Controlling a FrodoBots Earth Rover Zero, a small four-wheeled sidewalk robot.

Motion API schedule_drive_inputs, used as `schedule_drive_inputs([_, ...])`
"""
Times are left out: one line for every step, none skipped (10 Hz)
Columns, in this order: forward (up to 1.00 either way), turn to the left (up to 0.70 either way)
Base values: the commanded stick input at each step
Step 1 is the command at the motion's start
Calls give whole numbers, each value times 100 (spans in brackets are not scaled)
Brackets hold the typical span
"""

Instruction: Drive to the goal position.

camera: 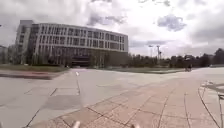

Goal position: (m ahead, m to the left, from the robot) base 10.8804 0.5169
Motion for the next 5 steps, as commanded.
schedule_drive_inputs([100,0])
schedule_drive_inputs([100,0])
schedule_drive_inputs([100,0])
schedule_drive_inputs([100,0])
schedule_drive_inputs([100,0])
